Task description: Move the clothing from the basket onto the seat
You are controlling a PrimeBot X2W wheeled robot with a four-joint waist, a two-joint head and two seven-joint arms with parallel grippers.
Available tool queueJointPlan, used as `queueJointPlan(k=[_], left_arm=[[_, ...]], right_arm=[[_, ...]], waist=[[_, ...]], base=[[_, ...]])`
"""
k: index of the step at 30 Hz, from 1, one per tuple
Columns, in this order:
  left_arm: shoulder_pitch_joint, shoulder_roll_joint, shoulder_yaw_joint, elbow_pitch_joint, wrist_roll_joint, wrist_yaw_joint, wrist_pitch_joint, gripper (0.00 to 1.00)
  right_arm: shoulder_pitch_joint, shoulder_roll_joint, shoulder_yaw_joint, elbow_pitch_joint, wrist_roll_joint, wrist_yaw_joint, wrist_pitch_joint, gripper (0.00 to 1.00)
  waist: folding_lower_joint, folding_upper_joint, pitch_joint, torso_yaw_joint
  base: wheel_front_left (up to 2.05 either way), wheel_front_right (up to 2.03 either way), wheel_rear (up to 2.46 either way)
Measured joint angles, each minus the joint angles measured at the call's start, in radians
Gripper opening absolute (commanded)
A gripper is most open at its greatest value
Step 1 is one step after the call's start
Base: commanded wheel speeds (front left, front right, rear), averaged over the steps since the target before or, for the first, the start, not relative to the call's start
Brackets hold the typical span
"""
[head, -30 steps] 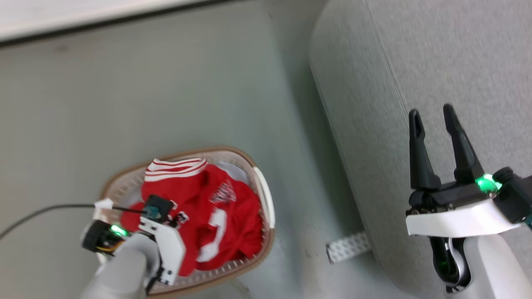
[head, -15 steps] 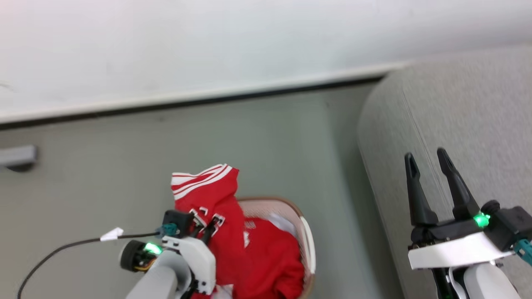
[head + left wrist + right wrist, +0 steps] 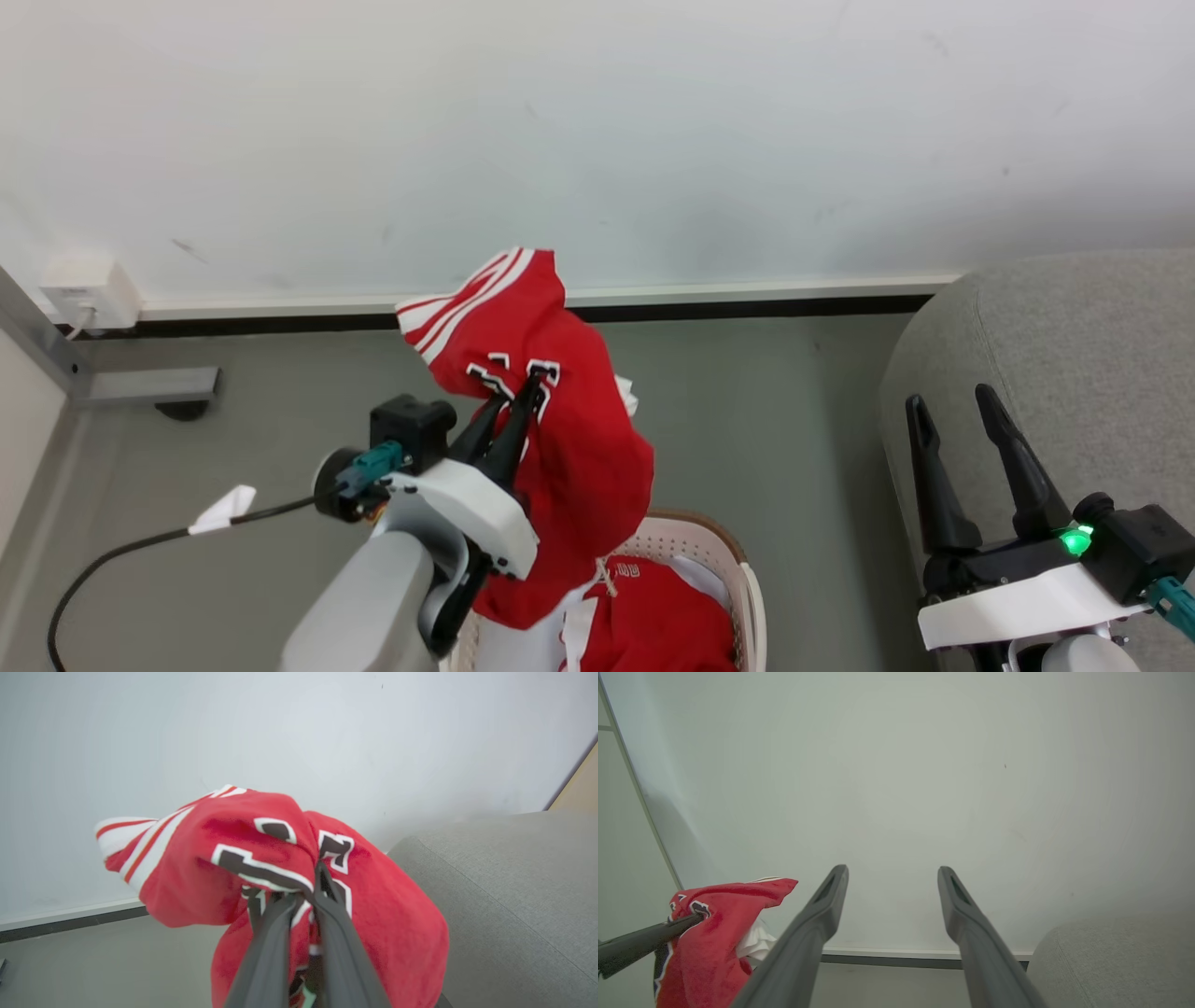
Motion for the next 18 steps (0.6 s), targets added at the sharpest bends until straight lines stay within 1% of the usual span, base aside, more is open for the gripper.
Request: queueJointPlan(k=[8,12,18], left_arm=[[-0.004,0.025,0.006,-0.198,-0.044,0.0,0.0,0.0],[-0.015,0.043,0.021,-0.266,-0.063,0.0,0.0,0.0],[-0.017,0.052,0.034,-0.348,-0.086,0.011,0.025,0.0]], right_arm=[[0.014,0.018,0.027,-0.001,0.018,0.0,0.0,1.0],[0.015,0.022,0.044,-0.003,0.024,0.0,0.0,1.0],[0.017,0.02,0.073,-0.011,0.033,0.0,0.0,1.0]], waist=[[0.0,0.0,-0.023,0.004],[0.0,0.0,-0.022,-0.004],[0.0,0.0001,-0.019,-0.015]], base=[[0.0,0.0,0.0],[0.0,0.0,0.0],[0.0,0.0,0.0]])
